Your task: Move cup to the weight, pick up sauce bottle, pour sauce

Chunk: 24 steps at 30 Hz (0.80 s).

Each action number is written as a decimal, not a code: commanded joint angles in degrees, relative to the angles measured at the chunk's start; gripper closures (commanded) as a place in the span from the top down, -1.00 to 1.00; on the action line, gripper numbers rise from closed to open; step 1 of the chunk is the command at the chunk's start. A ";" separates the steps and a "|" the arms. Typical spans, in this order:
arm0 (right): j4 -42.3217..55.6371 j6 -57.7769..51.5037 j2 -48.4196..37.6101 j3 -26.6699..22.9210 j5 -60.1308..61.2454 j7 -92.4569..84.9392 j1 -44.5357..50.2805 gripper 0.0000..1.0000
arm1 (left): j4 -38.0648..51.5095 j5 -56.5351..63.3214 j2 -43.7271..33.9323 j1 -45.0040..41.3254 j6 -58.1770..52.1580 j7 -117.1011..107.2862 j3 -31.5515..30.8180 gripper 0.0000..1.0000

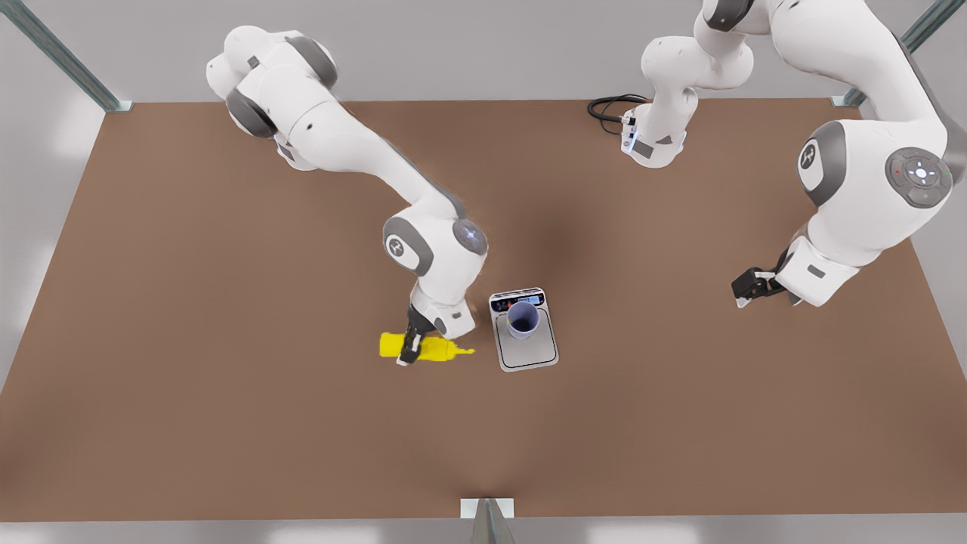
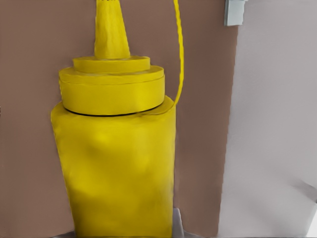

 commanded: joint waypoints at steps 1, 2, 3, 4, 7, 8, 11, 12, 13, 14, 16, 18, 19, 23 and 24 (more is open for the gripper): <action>0.00 -0.04 -0.45 0.00 1.61 0.16 -1.59 0.16 | 0.00 0.02 -0.01 0.01 0.07 0.04 0.00 1.00; 0.00 0.05 -1.42 0.00 7.23 0.16 -5.81 0.16 | 0.00 0.11 -0.01 0.01 0.07 -0.05 0.00 1.00; -0.09 0.14 -2.13 0.09 13.12 -0.37 -10.29 0.16 | 0.00 0.02 -0.01 0.01 -0.01 0.04 0.00 1.00; -0.18 0.32 -2.21 0.35 17.34 -3.35 -15.12 0.16 | 0.00 -0.06 -0.10 0.01 -0.28 -0.14 0.00 1.00; -0.44 1.63 -1.86 0.27 30.08 -28.91 -24.09 0.16 | -0.09 0.02 0.08 0.01 -0.54 0.04 0.00 1.00; -1.05 4.88 -1.95 0.26 35.44 -37.70 -26.73 0.16 | 0.00 0.02 -0.27 0.01 -0.63 0.13 0.00 1.00; -6.68 9.02 -0.72 0.18 56.54 -63.20 -35.08 0.16 | -0.09 0.02 -0.10 0.01 -0.63 0.30 0.09 1.00; -8.44 8.93 -0.46 0.18 62.51 -67.25 -37.01 0.16 | -0.09 0.02 0.08 0.01 -0.63 0.22 0.09 1.00; -10.19 8.32 -0.19 0.18 67.96 -71.64 -38.16 0.16 | 0.00 0.02 -0.27 0.01 -0.63 0.04 0.09 1.00; -12.65 7.88 -0.02 0.18 73.06 -76.03 -40.35 0.16 | -0.09 0.02 -0.27 0.01 -0.72 0.13 0.09 1.00; -15.03 4.19 0.77 0.18 80.54 -84.39 -42.90 0.16 | 0.00 0.11 -0.27 0.01 -0.54 0.39 0.00 1.00; -15.03 -0.30 4.29 0.18 85.29 -88.61 -45.72 0.16 | 0.00 0.02 -0.27 0.01 -0.63 -0.05 0.00 1.00; -15.03 -2.05 5.69 0.18 85.46 -91.50 -46.69 0.16 | 0.00 0.02 -0.36 0.01 -0.63 0.04 0.00 1.00; -15.73 -2.67 8.42 0.18 91.70 -103.02 -47.92 0.16 | 0.00 0.99 -0.18 0.01 -0.28 -0.05 0.09 1.00; -16.35 -2.06 9.12 0.18 93.37 -106.80 -47.92 0.16 | 0.00 1.08 -0.18 0.01 -0.19 -0.40 0.00 1.00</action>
